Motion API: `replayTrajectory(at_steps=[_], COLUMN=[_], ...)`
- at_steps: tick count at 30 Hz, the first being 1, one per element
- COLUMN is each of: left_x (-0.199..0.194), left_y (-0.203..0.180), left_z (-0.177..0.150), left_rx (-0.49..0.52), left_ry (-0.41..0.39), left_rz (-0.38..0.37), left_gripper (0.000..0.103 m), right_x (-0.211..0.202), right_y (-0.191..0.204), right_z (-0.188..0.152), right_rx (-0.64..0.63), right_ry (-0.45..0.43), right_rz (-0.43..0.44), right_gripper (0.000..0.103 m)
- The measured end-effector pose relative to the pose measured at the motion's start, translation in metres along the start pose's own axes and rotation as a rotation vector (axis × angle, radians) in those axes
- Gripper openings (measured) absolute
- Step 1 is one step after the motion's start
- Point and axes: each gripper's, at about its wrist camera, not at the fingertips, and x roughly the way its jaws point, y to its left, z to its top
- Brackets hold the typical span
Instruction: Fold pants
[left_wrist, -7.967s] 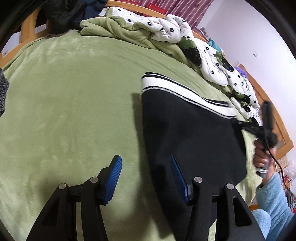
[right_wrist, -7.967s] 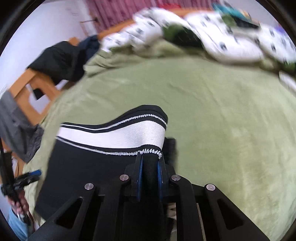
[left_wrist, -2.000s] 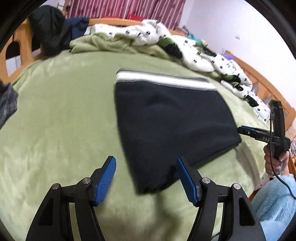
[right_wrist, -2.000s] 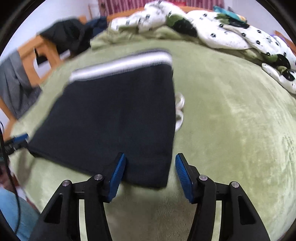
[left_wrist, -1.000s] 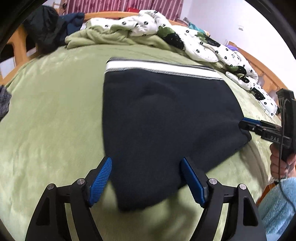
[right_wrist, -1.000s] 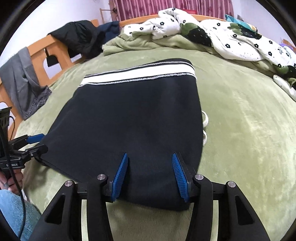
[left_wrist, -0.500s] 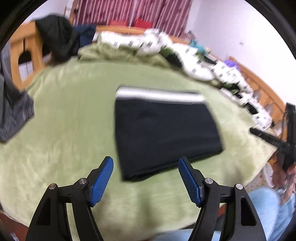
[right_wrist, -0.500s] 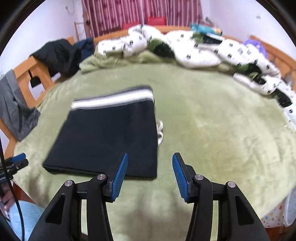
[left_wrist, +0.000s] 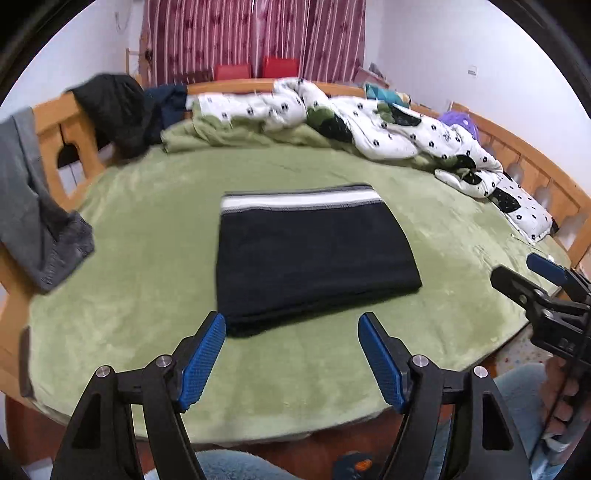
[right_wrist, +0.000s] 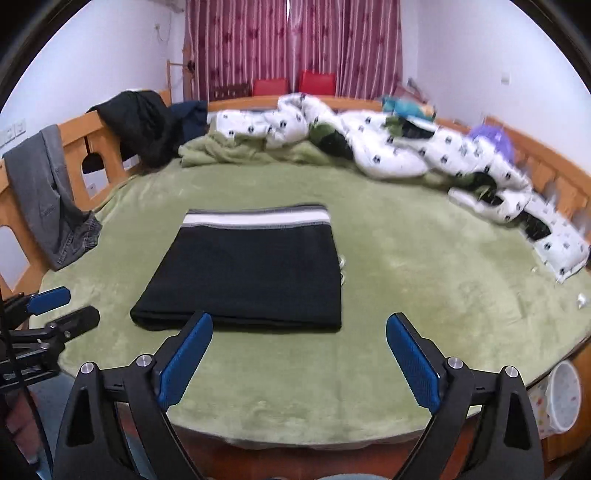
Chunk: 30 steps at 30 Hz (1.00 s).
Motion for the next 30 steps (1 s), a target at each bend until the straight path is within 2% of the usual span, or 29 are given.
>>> replayTrajectory(at_steps=[2,5,10,20,30], left_x=[-0.006,-0.006,-0.007,-0.007,-0.007], left_y=[0.004,0.012,0.022,0.017,0.016], left_z=[-0.003,-0.006,-0.009,-0.014,-0.014], left_rx=[-0.006,-0.043,-0.089,-0.064,-0.066], left_ry=[-0.016,-0.006,-0.011,-0.006,-0.002], left_rz=[0.008,-0.007,0.005,0.042,0.034], left_gripper=[0.073,0.073,0.073,0.073,0.073], right_x=[0.000,0.001,-0.001,0.000,0.001], right_y=[-0.003,-0.005,-0.004,-0.005,-0.003], right_z=[-0.004,-0.006,-0.007,-0.008,-0.009], right_rx=[0.033,0.052,0.045,0.071,0.069], right_ry=[0.018,0.023,0.028,0.046,0.045], right_rz=[0.028,0.000,0.012,0.030,0.018], right_gripper=[0.096,0.096,0.096,0.096,0.096])
